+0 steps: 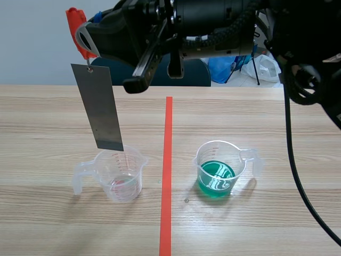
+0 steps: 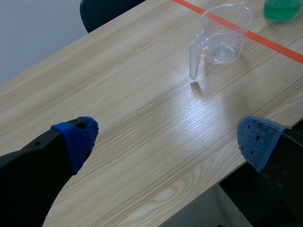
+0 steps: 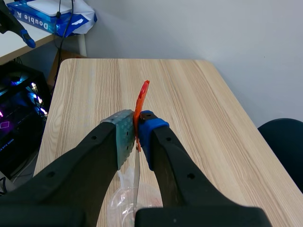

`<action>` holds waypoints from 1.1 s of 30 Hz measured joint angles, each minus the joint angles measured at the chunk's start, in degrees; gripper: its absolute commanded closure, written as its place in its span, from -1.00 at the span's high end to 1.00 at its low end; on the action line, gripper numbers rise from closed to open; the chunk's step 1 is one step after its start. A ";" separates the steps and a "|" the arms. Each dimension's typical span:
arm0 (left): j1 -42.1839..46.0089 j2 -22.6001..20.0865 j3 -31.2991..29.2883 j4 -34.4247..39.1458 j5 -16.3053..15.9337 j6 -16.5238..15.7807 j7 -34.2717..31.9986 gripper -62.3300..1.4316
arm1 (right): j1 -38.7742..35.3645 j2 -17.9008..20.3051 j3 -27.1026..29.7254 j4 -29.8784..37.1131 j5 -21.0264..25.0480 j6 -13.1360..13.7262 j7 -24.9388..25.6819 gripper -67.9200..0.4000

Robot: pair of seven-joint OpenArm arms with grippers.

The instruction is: Do the redox reaction experiment

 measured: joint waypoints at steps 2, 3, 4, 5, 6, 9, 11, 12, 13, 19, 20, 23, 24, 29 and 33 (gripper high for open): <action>0.00 0.00 0.00 0.00 0.00 0.00 0.00 1.00 | 0.00 0.00 0.00 0.00 0.00 0.00 0.00 -0.97; 0.00 0.00 0.00 0.00 0.00 0.00 0.00 1.00 | 0.00 0.00 0.00 0.00 0.00 0.00 0.00 -0.97; 0.00 0.00 0.00 0.00 0.00 0.00 0.00 1.00 | 0.00 0.00 0.00 0.00 0.00 0.00 0.00 -0.97; 0.00 0.00 0.00 0.00 0.00 0.00 0.00 1.00 | 0.00 0.00 0.00 0.00 0.00 0.00 0.00 -0.97; 0.00 0.00 0.00 0.00 0.00 0.00 0.00 1.00 | 0.00 0.00 0.00 0.00 0.00 0.00 0.00 -0.97; 0.00 0.00 0.00 0.00 0.00 0.00 0.00 1.00 | 0.00 0.00 0.00 0.00 0.00 0.00 0.00 -0.97; 0.00 0.00 0.00 0.00 0.00 0.00 0.00 1.00 | 0.00 0.00 0.00 0.00 0.00 0.00 0.00 -0.97; 0.00 0.00 0.00 0.00 0.00 0.00 0.00 1.00 | 0.00 0.00 0.00 0.00 0.00 0.00 0.00 -0.97; 0.00 0.00 0.00 0.00 0.00 0.00 0.00 1.00 | 0.00 0.00 0.00 0.00 0.00 0.00 0.02 -0.97; 0.00 0.00 0.00 0.00 0.00 0.00 0.00 1.00 | 0.02 -0.02 0.00 -1.70 -0.83 0.31 3.26 -0.97; 0.00 0.00 0.00 0.00 0.00 0.00 0.00 1.00 | 0.02 -0.02 -0.02 -2.16 -1.33 0.57 3.54 -0.97; 0.00 0.00 0.00 0.00 0.00 0.00 0.00 1.00 | 0.02 -0.02 -0.90 -4.00 -2.95 0.59 5.42 -0.97; 0.00 0.00 0.00 0.00 0.00 0.00 0.00 1.00 | 0.02 0.00 -1.49 -4.61 -3.61 0.61 6.12 -0.97; 0.00 0.00 0.00 0.00 0.00 0.00 0.00 1.00 | 0.00 -0.48 -4.04 -8.07 -6.16 0.61 9.01 -0.97; 0.00 0.00 0.00 0.00 0.00 0.00 0.00 1.00 | 0.00 -0.79 -5.35 -10.71 -8.33 0.61 12.26 -0.97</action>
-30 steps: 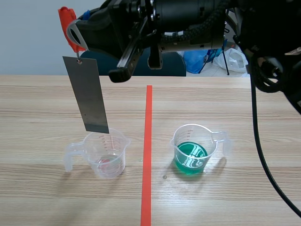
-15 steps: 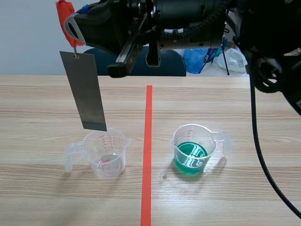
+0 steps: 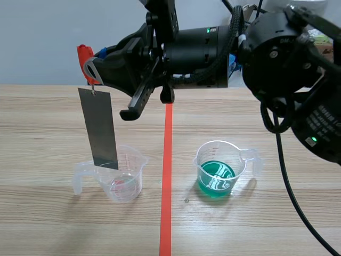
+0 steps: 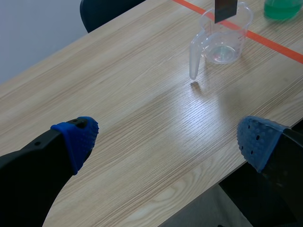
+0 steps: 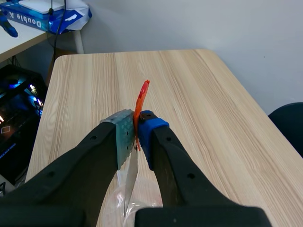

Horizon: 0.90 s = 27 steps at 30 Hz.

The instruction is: Do the redox reaction experiment

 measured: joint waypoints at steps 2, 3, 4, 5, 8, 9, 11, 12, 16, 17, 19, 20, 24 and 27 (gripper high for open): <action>0.00 0.00 0.00 0.00 0.00 0.00 0.00 1.00 | 0.00 0.00 -0.72 -0.79 -0.83 0.00 0.90 -0.97; 0.00 0.00 0.00 0.00 0.00 0.00 0.00 1.00 | 0.00 0.00 -1.01 -1.11 -1.31 0.00 1.46 -0.97; 0.00 0.00 0.00 0.00 0.00 0.00 0.00 1.00 | 0.00 0.00 -1.27 -1.40 -1.84 0.00 2.12 -0.97; 0.00 0.00 0.00 0.00 0.00 0.00 0.00 1.00 | 0.00 0.00 -1.55 -1.66 -2.49 0.00 2.91 -0.97; 0.00 0.00 0.00 0.00 0.00 0.00 0.00 1.00 | 0.00 0.00 -2.34 -2.93 -3.93 0.00 4.79 -0.97; 0.00 0.00 0.00 0.00 0.00 0.00 0.00 1.00 | 0.00 0.00 -2.64 -3.41 -4.37 0.00 5.27 -0.97; 0.00 0.00 0.00 0.00 0.00 0.00 0.00 1.00 | 0.00 -0.09 -3.13 -4.79 -5.62 0.00 6.93 -0.97; 0.00 0.00 0.00 0.00 0.00 0.00 0.02 1.00 | 0.02 -0.20 -3.37 -5.62 -6.49 0.00 7.37 -0.97; 0.00 0.00 0.00 0.00 0.00 0.00 0.02 1.00 | 0.00 -1.51 -4.24 -9.79 -11.04 -0.02 10.21 -0.97; 0.00 0.00 0.00 0.00 0.00 0.00 0.00 1.00 | 0.00 -1.95 -4.37 -10.78 -12.24 -0.02 11.15 -0.97; 0.00 0.00 0.00 0.00 0.00 -0.02 0.00 1.00 | 0.00 -2.45 -4.92 -12.41 -15.02 -0.15 13.57 -0.97; 0.00 0.00 0.00 0.00 0.00 -0.02 0.00 1.00 | 0.00 -2.75 -5.22 -13.16 -16.55 -0.15 14.62 -0.97; 0.00 0.00 0.00 0.00 0.00 -0.02 0.02 1.00 | 0.00 -3.06 -6.73 -15.69 -20.13 -0.13 17.57 -0.97; 0.00 0.00 0.00 0.00 0.00 -0.02 0.02 1.00 | 0.00 -3.26 -7.08 -16.59 -20.70 -0.17 17.77 -0.97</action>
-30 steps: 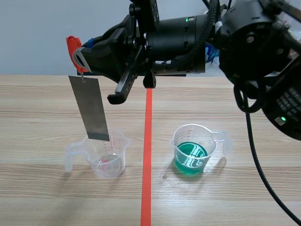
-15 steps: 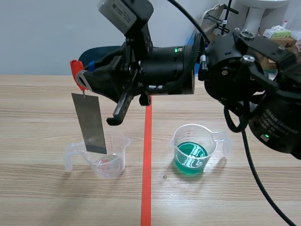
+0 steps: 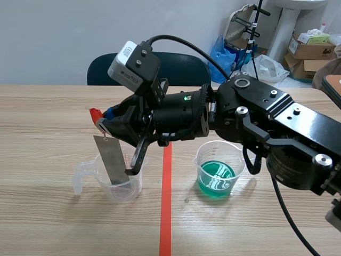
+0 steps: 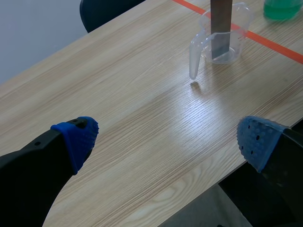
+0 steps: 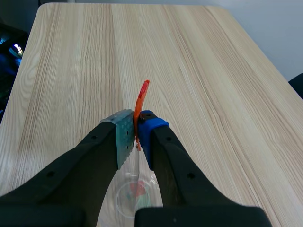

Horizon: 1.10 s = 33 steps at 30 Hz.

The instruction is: Do the redox reaction experiment

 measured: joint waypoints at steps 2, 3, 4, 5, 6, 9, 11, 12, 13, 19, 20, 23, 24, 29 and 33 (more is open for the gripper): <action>0.00 0.00 0.00 0.00 0.00 0.00 0.04 1.00 | 0.00 -0.26 0.00 0.00 -0.04 0.00 0.00 -0.97; 0.00 0.00 0.00 0.00 0.00 0.00 0.04 1.00 | 0.00 -0.37 0.00 0.00 -0.28 0.00 0.02 -0.97; 0.00 0.00 0.00 0.00 0.00 0.00 0.04 1.00 | 0.00 -0.42 0.00 0.00 -0.96 0.02 0.04 -0.97; 0.00 0.00 0.00 0.00 0.00 0.00 0.04 1.00 | 0.00 -0.42 0.00 0.00 -1.36 0.02 0.37 -0.97; 0.00 0.00 0.00 0.00 0.00 0.00 0.07 1.00 | 0.00 -0.39 0.00 0.00 -1.51 0.02 0.44 -0.97; 0.00 0.00 0.00 0.00 0.00 0.00 0.04 1.00 | 0.00 -0.39 0.00 0.00 -2.19 0.00 0.85 -0.97; 0.00 0.00 0.00 0.00 0.00 0.00 0.04 1.00 | 0.00 -0.39 0.00 0.00 -2.23 0.00 0.85 -0.97; 0.00 0.00 0.00 0.00 0.00 0.00 0.04 1.00 | 0.00 -0.39 0.00 0.00 -2.38 0.00 0.90 -0.97; 0.00 0.00 0.00 0.00 0.00 0.00 0.04 1.00 | 0.00 -0.39 0.00 0.00 -2.43 0.00 0.90 -0.97; 0.00 0.00 0.00 0.00 0.00 0.00 0.04 1.00 | 0.02 -0.39 0.00 0.02 -2.97 0.07 1.11 -0.89; 0.00 0.00 0.00 0.00 0.00 0.00 0.04 1.00 | 0.02 -0.39 0.00 0.02 -2.97 0.20 1.11 -0.81; 0.00 0.00 0.00 0.00 0.00 0.00 0.04 1.00 | 0.00 -0.39 0.00 0.02 -3.19 0.20 1.05 -0.33; 0.00 0.00 0.00 0.00 0.00 0.00 0.04 1.00 | 0.00 -0.39 0.00 0.02 -3.41 0.24 1.05 -0.07; 0.00 0.00 0.00 0.00 0.00 0.00 0.04 1.00 | 0.00 -0.39 0.00 0.02 -3.41 2.29 1.07 1.00; 0.00 0.00 0.00 0.00 0.00 0.00 0.04 1.00 | 0.00 -0.39 0.00 0.02 -3.43 2.19 1.05 1.00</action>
